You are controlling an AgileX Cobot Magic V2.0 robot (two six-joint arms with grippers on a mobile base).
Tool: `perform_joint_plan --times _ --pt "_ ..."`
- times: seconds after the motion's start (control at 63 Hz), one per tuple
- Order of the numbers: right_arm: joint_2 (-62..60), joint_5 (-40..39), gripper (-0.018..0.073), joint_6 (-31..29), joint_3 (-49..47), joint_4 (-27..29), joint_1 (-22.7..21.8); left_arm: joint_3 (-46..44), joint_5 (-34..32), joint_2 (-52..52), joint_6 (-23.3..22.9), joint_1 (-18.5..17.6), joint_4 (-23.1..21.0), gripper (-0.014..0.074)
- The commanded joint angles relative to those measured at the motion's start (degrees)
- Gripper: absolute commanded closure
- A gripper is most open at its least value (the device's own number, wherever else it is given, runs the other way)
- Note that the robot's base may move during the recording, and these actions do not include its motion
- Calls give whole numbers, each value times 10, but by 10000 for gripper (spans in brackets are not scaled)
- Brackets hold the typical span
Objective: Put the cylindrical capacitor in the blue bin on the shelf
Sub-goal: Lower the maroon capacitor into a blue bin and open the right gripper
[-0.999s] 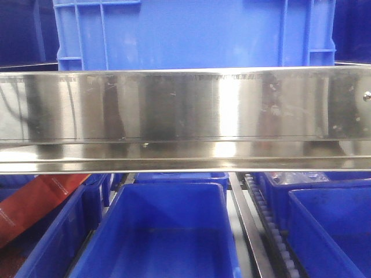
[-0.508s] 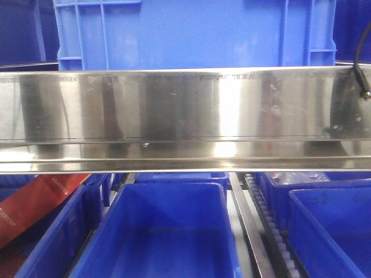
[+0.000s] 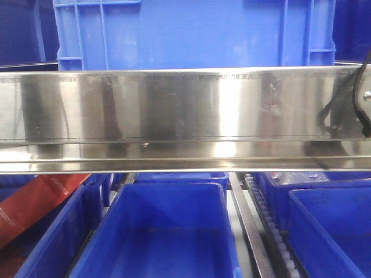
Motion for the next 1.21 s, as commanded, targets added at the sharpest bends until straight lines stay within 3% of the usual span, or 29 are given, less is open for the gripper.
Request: perform_joint_plan --times 0.0,0.159,0.317,0.492,0.587,0.635,0.888,1.19 --pt "-26 -5 34 -6 -6 1 1 0 -12 -2 -5 0 -6 707" --pt "-66 6 144 -6 -6 -4 -2 0 -16 -2 -6 0 -9 707" --pt "-126 32 410 5 -4 -6 -26 0 -21 -2 -6 0 3 707" --pt "-223 40 720 9 46 -6 -77 6 -16 -7 -22 1 48 707" --pt "-287 40 721 9 105 -11 -97 29 -22 -21 -78 18 102 707" --pt "-321 38 721 9 143 -18 -101 47 -22 -32 -85 29 112 707" --pt "-535 -41 721 9 405 -39 -102 183 -49 -129 -96 74 103 707" --pt "-777 -154 721 9 682 -90 -102 358 -114 -265 -97 92 103 707"
